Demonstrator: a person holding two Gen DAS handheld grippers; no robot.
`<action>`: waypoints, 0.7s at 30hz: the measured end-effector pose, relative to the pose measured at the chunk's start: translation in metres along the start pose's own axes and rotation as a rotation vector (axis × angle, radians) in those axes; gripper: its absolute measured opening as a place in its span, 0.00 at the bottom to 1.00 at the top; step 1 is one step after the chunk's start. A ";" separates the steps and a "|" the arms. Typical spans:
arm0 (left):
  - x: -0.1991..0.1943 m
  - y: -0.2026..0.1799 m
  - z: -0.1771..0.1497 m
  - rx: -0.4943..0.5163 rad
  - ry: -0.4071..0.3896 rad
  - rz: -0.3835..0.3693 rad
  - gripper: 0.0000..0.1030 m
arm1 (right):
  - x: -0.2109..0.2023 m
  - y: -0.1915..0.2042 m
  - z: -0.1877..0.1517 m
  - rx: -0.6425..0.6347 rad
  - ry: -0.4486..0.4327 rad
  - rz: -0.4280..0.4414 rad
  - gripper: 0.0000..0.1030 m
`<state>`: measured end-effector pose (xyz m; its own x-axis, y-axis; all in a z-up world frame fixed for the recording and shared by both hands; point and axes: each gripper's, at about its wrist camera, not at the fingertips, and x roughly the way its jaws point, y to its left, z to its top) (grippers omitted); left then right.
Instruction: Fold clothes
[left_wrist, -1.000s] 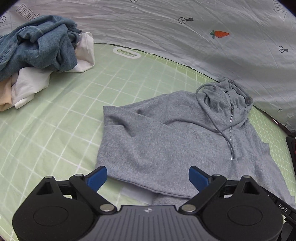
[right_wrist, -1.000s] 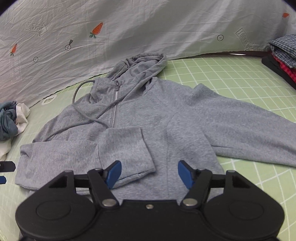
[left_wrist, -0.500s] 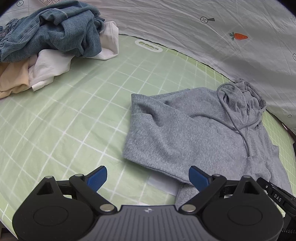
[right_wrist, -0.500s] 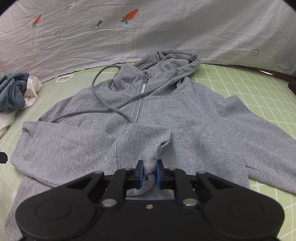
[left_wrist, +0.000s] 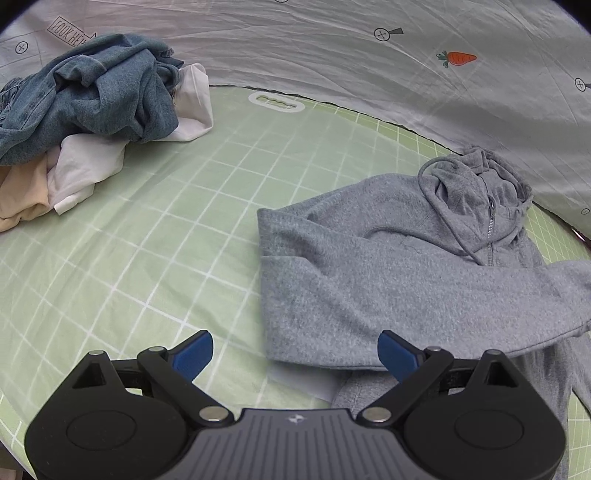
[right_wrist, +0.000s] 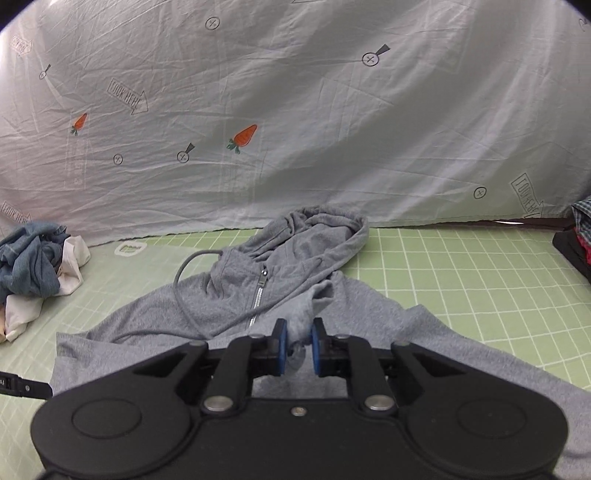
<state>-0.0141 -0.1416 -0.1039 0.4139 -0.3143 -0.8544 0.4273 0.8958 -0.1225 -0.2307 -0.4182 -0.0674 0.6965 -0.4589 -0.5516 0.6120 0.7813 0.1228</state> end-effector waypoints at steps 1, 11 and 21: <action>0.002 -0.002 0.004 -0.002 -0.006 0.007 0.93 | 0.000 -0.006 0.003 0.015 -0.014 -0.009 0.13; 0.025 -0.026 0.037 0.009 -0.020 0.050 0.93 | 0.005 -0.101 0.011 0.179 -0.084 -0.224 0.13; 0.040 -0.054 0.021 0.141 0.042 0.041 0.93 | -0.031 -0.186 -0.020 0.287 -0.088 -0.466 0.13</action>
<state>-0.0040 -0.2090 -0.1207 0.4006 -0.2626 -0.8778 0.5211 0.8533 -0.0175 -0.3742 -0.5408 -0.0899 0.3492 -0.7714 -0.5320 0.9317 0.3465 0.1090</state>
